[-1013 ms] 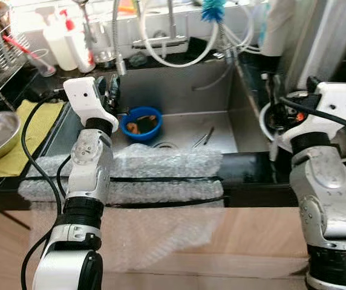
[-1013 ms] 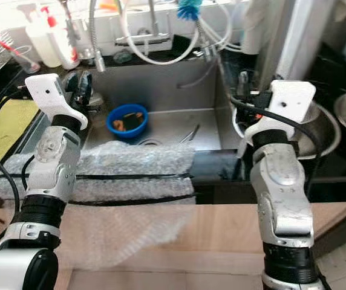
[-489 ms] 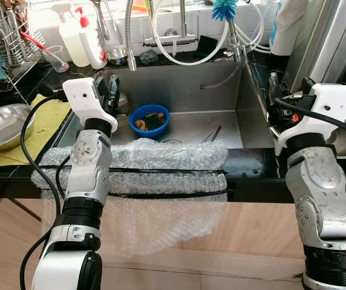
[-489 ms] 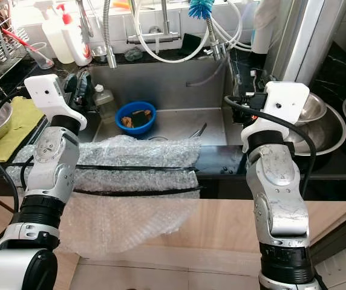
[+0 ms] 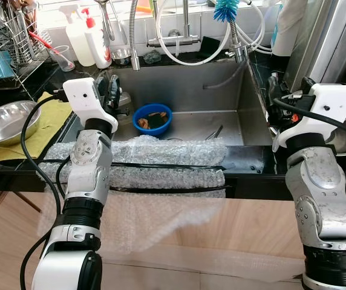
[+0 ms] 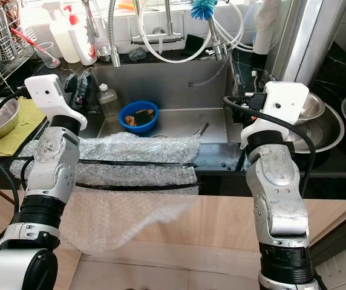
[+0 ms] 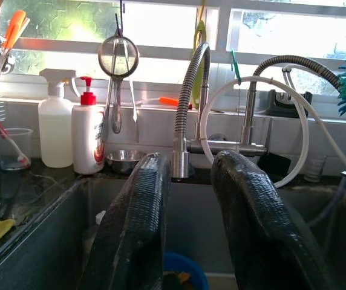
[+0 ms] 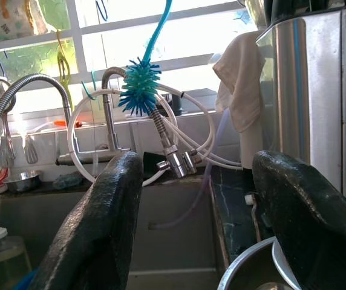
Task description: Kitchen organization
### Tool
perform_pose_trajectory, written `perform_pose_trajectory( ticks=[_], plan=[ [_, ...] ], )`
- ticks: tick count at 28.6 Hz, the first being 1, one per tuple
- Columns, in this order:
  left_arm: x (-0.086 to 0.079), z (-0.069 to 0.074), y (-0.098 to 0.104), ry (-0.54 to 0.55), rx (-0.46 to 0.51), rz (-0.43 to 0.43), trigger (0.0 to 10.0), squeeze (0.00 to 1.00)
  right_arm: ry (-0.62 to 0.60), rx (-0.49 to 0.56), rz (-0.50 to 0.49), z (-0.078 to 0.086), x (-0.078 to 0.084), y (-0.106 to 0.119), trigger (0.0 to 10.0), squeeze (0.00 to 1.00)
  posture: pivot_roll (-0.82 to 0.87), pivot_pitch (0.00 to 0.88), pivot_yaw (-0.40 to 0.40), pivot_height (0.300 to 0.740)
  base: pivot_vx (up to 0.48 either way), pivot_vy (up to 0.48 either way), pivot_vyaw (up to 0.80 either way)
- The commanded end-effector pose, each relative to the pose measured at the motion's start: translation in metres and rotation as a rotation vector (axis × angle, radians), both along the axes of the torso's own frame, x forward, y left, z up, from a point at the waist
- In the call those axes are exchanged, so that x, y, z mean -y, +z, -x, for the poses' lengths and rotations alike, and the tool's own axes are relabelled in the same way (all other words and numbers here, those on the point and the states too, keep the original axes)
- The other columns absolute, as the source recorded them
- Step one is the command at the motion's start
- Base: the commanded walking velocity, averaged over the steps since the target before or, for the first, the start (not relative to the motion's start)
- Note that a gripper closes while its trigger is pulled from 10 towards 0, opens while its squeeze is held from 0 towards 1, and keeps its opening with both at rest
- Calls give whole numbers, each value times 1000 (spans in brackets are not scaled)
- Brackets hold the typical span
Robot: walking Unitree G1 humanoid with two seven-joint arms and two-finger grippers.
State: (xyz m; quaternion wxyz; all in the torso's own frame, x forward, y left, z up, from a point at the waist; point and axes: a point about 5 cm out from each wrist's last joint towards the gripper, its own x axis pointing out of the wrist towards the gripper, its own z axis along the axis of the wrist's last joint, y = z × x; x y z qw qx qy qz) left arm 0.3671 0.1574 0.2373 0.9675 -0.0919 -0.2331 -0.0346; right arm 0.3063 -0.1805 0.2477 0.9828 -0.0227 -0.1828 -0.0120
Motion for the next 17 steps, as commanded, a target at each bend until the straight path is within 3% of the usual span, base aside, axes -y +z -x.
perform_pose_trajectory(
  ticks=[1, 4, 5, 6, 8, 9, 11, 17],
  plan=[
    [-4, -1, 0, 8, -6, 2, 10000, 0, 10, 16, -3, 1, -3, 3, 10000, 0, -79, 100, 118, 740, 0, 0, 0],
    [-4, -1, 0, 8, -6, 2, 10000, 0, 9, 15, -3, 1, -3, 3, 10000, 0, -79, 100, 118, 740, 0, 0, 0],
    [-5, -1, 0, 9, -8, 1, 10000, 0, 27, 40, -35, 7, -8, 13, 10000, 0, -85, 105, 120, 740, 0, 0, 0],
    [-5, -1, -1, 9, -9, 1, 10000, 0, 62, 55, -124, 13, -13, 20, 10000, 0, -90, 106, 119, 740, 0, 0, 0],
    [-5, -1, -1, 9, -10, 1, 10000, 0, 87, 60, -192, 18, -16, 22, 10000, 0, -88, 107, 119, 740, 0, 0, 0],
    [-5, -1, -2, 9, -12, 3, 10000, 0, 117, 64, -288, 24, -21, 23, 10000, 0, -91, 109, 120, 740, 0, 0, 0],
    [-4, -1, -3, 7, -14, 5, 10000, 0, 175, 75, -380, 32, -28, 24, 10000, 0, -96, 109, 120, 740, 0, 0, 0],
    [-3, -1, -4, 4, -17, 4, 10000, 0, 229, 79, -430, 39, -34, 25, 10000, 0, -99, 111, 121, 740, 0, 0, 0]
  ],
)
